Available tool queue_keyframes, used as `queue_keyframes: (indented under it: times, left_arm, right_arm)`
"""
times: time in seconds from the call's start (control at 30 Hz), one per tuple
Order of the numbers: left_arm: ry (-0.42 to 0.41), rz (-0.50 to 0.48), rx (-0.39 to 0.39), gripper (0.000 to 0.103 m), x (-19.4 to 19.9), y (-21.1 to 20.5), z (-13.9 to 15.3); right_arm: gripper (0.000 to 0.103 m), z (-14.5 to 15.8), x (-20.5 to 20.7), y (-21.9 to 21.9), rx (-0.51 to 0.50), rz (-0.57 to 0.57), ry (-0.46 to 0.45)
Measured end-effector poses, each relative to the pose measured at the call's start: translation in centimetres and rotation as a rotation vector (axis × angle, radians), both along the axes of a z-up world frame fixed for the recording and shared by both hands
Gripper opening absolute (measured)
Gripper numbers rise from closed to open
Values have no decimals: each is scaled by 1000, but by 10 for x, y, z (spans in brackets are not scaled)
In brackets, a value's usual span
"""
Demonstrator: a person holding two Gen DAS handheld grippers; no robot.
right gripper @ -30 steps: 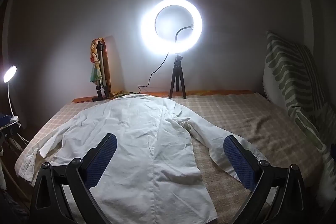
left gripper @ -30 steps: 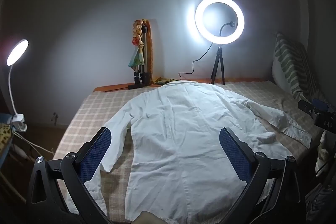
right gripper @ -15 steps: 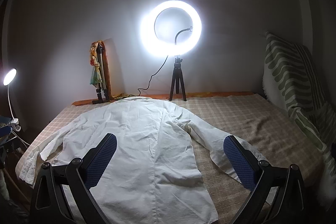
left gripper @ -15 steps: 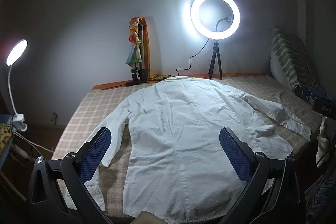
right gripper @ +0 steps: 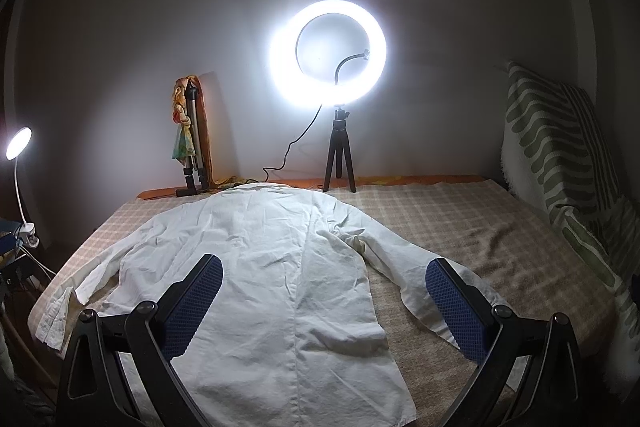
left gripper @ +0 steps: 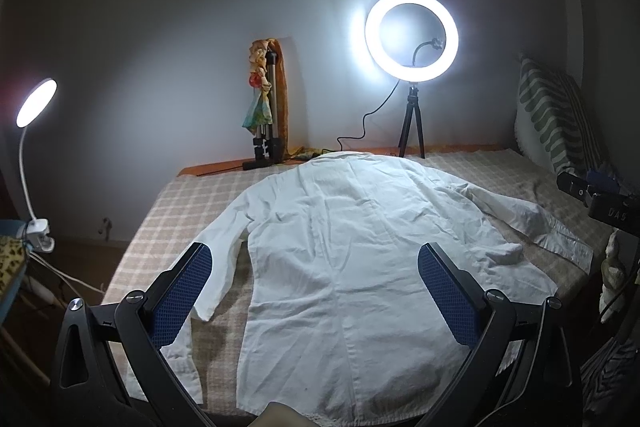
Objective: Fold small clothes
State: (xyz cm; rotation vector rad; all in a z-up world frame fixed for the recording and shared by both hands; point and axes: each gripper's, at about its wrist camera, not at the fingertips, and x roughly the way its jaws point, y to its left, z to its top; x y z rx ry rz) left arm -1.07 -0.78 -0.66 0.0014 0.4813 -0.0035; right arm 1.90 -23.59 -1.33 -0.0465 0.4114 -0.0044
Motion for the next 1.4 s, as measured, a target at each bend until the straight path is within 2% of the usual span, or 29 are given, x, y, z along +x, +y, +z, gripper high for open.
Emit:
queue_keyframes:
  times: [1.4]
  left_arm:
    - [16,14,1,102,-1,6,-4]
  right_arm:
    - [103,0,4,8,3,7,3]
